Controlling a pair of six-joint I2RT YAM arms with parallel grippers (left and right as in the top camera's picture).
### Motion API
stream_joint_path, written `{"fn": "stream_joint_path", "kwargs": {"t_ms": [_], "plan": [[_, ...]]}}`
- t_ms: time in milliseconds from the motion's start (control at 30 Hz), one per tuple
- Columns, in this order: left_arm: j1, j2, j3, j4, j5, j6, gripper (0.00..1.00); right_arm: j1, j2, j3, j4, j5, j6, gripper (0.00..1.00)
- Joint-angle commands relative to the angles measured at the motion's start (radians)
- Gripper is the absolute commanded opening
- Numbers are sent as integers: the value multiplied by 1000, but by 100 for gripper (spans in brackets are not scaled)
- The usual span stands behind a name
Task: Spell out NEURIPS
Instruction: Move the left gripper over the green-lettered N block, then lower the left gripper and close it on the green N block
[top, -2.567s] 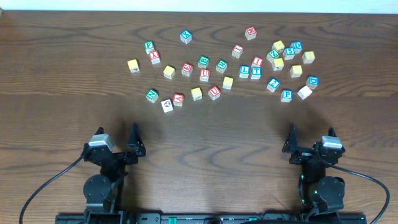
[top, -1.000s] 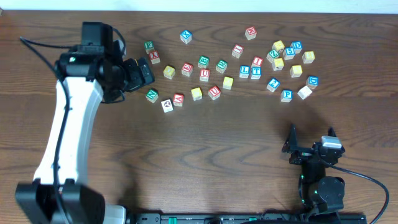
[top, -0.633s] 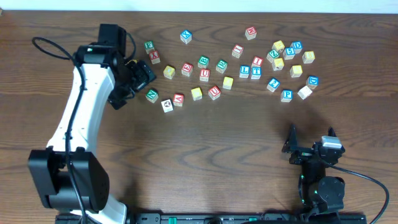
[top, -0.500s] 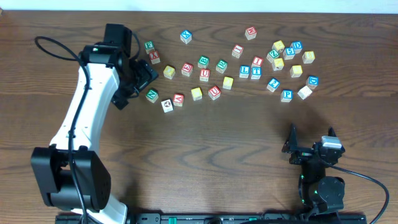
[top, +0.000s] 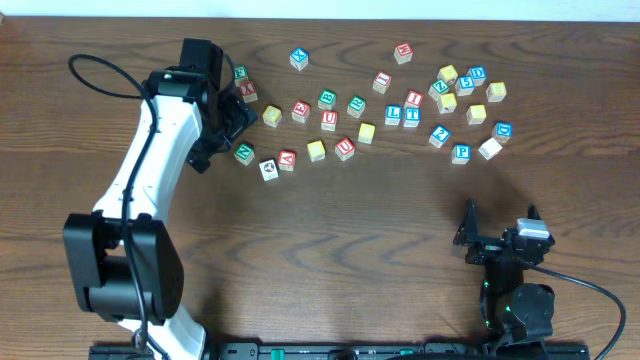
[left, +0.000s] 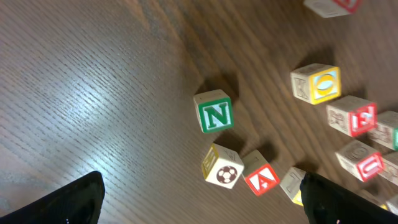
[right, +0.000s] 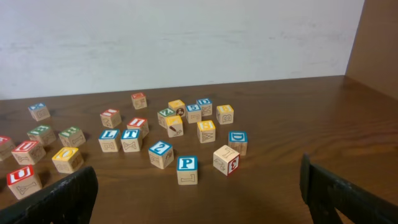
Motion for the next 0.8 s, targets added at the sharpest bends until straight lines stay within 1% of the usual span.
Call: {"fn": "stream_joint_path", "kwargs": {"t_ms": [0,333,767], "plan": [[0,45,17,3,-14,-12,99,1,-2,-2,-5,-1,-8,99],[0,135,17,57,-14,-12,99,1,-2,-2,-5,0,-8,99],[-13,181,17,136,-14,-11,99,1,-2,-2,-5,0,-8,99]]}}
